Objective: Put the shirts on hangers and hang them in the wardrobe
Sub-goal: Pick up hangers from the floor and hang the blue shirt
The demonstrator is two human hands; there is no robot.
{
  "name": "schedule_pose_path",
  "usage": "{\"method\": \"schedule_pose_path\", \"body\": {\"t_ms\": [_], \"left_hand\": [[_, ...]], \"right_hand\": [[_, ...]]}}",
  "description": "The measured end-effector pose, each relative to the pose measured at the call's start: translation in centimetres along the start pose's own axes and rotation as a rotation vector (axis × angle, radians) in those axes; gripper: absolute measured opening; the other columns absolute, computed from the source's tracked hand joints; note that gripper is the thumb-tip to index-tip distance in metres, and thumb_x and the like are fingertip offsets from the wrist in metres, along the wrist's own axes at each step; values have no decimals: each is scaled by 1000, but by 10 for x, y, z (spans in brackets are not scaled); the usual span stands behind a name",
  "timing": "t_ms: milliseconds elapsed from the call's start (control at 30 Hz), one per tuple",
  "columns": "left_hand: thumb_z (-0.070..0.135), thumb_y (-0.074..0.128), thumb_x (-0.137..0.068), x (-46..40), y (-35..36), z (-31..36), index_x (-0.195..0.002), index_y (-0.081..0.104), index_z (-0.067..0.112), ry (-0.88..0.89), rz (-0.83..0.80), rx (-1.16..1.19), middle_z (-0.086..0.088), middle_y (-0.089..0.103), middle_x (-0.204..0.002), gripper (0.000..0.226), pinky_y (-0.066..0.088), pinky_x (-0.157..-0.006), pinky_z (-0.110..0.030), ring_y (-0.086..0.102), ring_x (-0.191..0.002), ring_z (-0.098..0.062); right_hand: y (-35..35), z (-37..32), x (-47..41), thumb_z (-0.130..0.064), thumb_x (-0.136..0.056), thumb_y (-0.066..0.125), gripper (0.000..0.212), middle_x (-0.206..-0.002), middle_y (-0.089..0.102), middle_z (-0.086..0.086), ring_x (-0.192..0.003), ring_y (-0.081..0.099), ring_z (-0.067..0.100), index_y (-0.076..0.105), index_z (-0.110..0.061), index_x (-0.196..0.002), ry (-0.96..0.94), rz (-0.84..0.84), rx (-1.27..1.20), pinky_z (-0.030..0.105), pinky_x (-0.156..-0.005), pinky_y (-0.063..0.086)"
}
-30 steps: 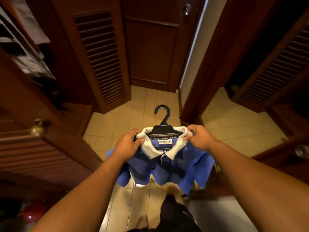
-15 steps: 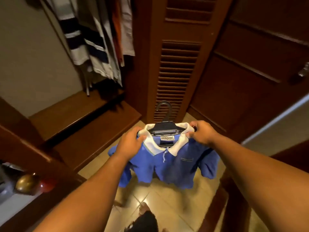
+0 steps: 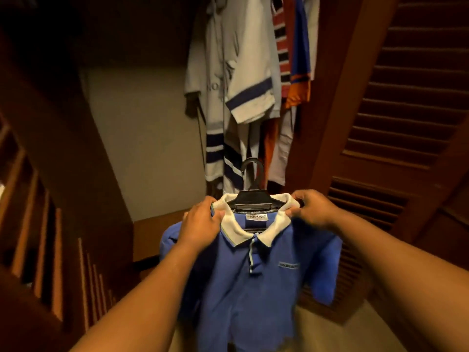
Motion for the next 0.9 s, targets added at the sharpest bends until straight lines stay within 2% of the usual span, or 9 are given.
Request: {"method": "schedule_pose_path", "body": {"t_ms": [233, 367, 533, 667, 800, 867, 900], "left_hand": [[29, 56, -92, -102, -104, 74, -113, 53, 18, 86, 291, -105, -7, 64, -109, 23, 44, -92, -43, 57, -103, -31], [30, 57, -92, -149, -158, 120, -112, 51, 20, 168, 491, -151, -6, 64, -109, 23, 44, -88, -42, 57, -102, -32], [26, 52, -95, -189, -204, 168, -121, 47, 21, 256, 707, -229, -3, 58, -116, 27, 35, -93, -38, 53, -108, -26], [26, 48, -98, -220, -222, 190, -128, 43, 21, 247, 774, -233, -3, 56, -120, 31, 31, -96, -36, 50, -111, -25], [27, 44, -99, -257, -231, 203, -134, 40, 22, 220, 812, -184, -4, 56, -125, 36, 30, -99, -38, 49, -115, -25], [26, 42, -100, -278, -232, 206, -135, 39, 23, 234, 810, -129, -2, 55, -126, 36, 30, -101, -38, 49, -116, -23], [26, 41, -100, -290, -232, 207, -135, 40, 24, 248, 804, -104, -1, 56, -126, 35, 30, -101, -38, 49, -116, -22]], "right_hand": [[-105, -93, -82, -11, -82, 74, 20, -79, 64, -2, -77, 56, 12, 60, -25, -74, -343, 95, -15, 27, -68, 43], [-172, -142, -110, -22, -84, 72, 10, -86, 67, -4, -84, 61, 14, 63, -26, -81, -464, 147, 53, 33, -77, 49], [-240, -199, -119, -22, -85, 68, 17, -84, 60, -8, -79, 55, 9, 55, -31, -79, -591, 179, 200, 24, -68, 44], [-275, -232, -117, -21, -85, 69, 10, -90, 61, -3, -85, 56, 14, 61, -24, -91, -645, 242, 310, 24, -70, 43], [-295, -260, -122, -19, -87, 67, 15, -93, 58, -2, -84, 53, 13, 63, -16, -102, -635, 315, 402, 20, -67, 42], [-303, -272, -132, -17, -87, 67, 8, -97, 59, 2, -89, 55, 16, 60, -15, -91, -590, 354, 436, 25, -74, 47], [-306, -277, -140, -16, -87, 67, 13, -98, 59, 3, -90, 56, 17, 55, -18, -82, -577, 364, 451, 26, -76, 47]]}}
Point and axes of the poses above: each hand's wrist, its own x-axis away from the middle knuckle, its own y-axis out of the palm, z = x × y, the point moved 4 cm from there along -x, towards the middle knuckle
